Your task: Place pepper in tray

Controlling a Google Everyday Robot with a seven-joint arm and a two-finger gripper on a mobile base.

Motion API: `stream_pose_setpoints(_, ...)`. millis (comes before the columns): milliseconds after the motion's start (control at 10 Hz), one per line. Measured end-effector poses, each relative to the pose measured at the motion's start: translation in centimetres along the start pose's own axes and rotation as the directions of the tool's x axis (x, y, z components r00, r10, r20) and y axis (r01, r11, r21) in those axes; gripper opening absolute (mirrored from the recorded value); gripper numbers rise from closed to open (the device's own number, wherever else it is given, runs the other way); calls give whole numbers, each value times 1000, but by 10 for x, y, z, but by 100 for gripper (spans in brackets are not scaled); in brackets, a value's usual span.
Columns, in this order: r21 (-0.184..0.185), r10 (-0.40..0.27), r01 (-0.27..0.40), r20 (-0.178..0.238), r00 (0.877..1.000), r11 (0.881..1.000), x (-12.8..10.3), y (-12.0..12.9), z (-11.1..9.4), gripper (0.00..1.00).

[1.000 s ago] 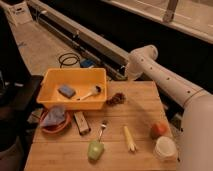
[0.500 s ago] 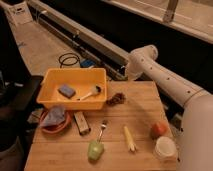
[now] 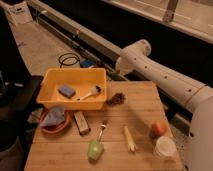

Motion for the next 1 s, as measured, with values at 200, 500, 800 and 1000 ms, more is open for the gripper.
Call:
stream_pose_setpoints(200,51,-106,104,36,994,993,-42,-29,-1,0)
stream_pose_setpoints(500,90,-241,232,115,964,969,-103,-61,11,0)
stream_pose_setpoints(800,79,-329,320,226,917,944,-165,-79,51,0)
stream_pose_setpoints(1000,76,-328,319,229,917,945,-165,-78,53,0)
